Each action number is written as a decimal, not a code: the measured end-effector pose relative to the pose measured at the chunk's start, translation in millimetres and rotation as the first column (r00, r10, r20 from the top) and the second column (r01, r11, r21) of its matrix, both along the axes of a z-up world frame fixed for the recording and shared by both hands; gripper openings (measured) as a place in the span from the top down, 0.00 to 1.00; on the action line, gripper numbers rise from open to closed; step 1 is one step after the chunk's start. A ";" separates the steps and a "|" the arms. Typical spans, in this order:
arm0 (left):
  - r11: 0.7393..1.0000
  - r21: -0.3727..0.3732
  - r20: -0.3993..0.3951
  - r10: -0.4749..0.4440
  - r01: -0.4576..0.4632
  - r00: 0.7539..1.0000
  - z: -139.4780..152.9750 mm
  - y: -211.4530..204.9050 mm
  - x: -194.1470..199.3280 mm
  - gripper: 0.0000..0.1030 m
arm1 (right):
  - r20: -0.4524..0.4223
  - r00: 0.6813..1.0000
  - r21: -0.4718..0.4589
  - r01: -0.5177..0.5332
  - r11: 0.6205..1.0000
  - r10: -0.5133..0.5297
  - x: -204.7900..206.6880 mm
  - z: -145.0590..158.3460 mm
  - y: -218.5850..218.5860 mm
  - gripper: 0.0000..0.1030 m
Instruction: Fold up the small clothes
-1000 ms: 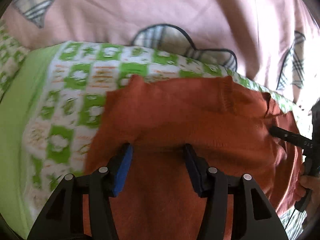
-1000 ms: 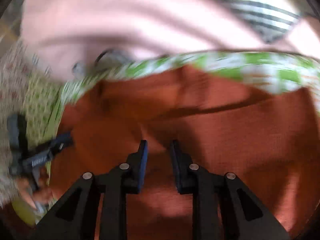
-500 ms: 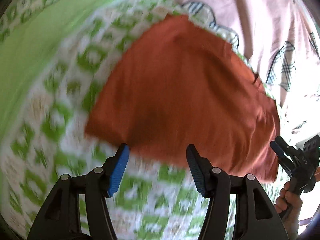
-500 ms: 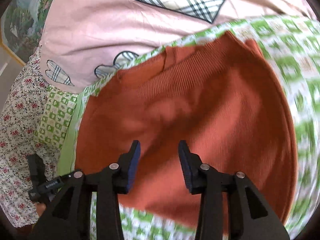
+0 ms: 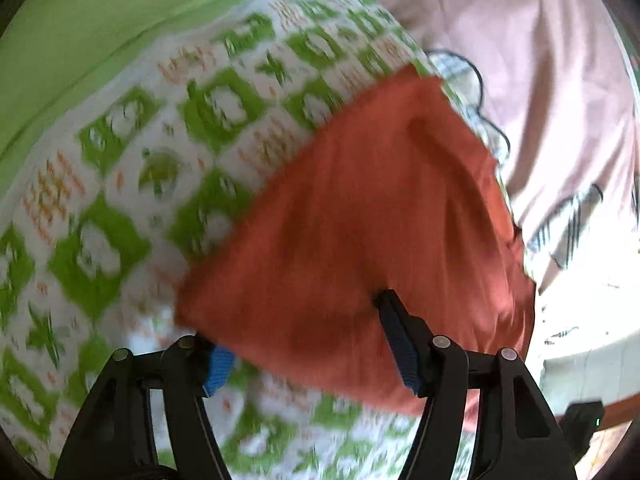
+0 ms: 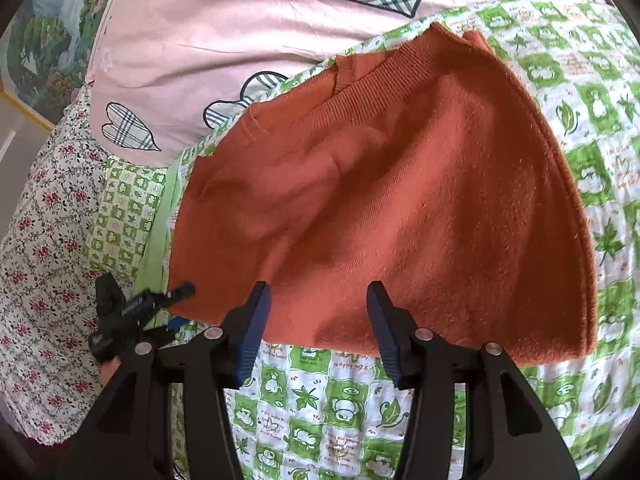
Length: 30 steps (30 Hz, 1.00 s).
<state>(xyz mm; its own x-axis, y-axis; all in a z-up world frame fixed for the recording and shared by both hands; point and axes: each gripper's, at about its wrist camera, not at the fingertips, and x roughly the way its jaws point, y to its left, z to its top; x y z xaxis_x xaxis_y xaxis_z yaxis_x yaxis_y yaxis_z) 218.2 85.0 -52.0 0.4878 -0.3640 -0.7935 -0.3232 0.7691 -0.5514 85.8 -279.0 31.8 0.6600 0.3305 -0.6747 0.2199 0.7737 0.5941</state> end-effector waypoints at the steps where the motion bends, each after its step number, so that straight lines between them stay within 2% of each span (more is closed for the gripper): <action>1: 1.000 0.017 0.003 0.001 -0.001 1.000 1.4 1.6 3.0 0.60 | 0.000 1.000 -0.005 -0.001 1.000 0.001 -0.5 1.1 -0.4 0.50; 4: 0.999 0.042 0.024 -0.015 0.014 1.000 10.4 4.8 7.6 0.84 | -0.002 1.000 -0.005 0.011 1.000 -0.011 -2.8 0.3 -4.0 0.50; 6: 0.994 0.098 0.046 -0.044 0.039 0.998 21.6 1.1 5.1 0.89 | -0.002 1.000 -0.001 0.022 1.000 -0.022 -4.7 -0.6 -7.9 0.50; 7: 0.985 0.159 0.070 -0.077 0.065 0.995 35.3 -9.3 2.2 0.90 | -0.001 1.000 -0.003 0.026 1.000 -0.026 -5.5 -1.1 -10.0 0.50; 9: 0.970 0.220 0.111 -0.130 0.103 0.985 55.3 -28.8 -0.5 0.92 | 0.002 0.999 0.002 0.034 0.999 -0.034 -6.7 -1.9 -16.0 0.50; 12: 0.938 0.291 0.183 -0.250 0.191 0.951 88.3 -72.0 -6.6 0.95 | 0.007 0.999 0.013 0.053 0.999 -0.053 -7.8 -3.1 -27.4 0.50; 13: 0.920 0.318 0.208 -0.304 0.229 0.930 99.2 -93.3 -8.6 0.95 | 0.008 0.998 0.018 0.057 0.998 -0.057 -8.0 -3.4 -30.0 0.50; 16: 0.884 0.336 0.245 -0.416 0.326 0.876 112.0 -137.9 -11.0 0.95 | 0.023 0.996 0.060 0.080 0.995 -0.081 -6.2 -3.3 -44.5 0.50; 19: 0.821 0.384 0.218 -0.525 0.422 0.822 102.2 -188.1 -13.4 0.95 | 0.039 0.996 0.084 0.074 0.994 -0.077 0.9 -1.1 -53.9 0.50; 23: 0.753 0.412 0.134 -0.607 0.513 0.784 68.3 -225.2 -19.6 0.95 | 0.059 0.998 0.164 0.014 0.986 -0.023 25.5 -1.4 -56.8 0.50; 25: 0.732 0.429 0.110 -0.624 0.529 0.774 58.3 -230.0 -23.6 0.95 | 0.061 0.998 0.193 -0.026 0.981 0.014 43.9 -3.7 -54.5 0.44; 27: 0.727 0.431 0.106 -0.630 0.535 0.770 55.3 -227.9 -27.5 0.95 | 0.061 0.996 0.219 -0.083 0.972 0.071 70.2 -7.5 -48.1 0.28; 30: 0.726 0.436 0.115 -0.631 0.532 0.767 58.5 -224.6 -29.1 0.95 | 0.066 0.986 0.252 -0.165 0.954 0.153 116.4 -13.7 -32.2 0.28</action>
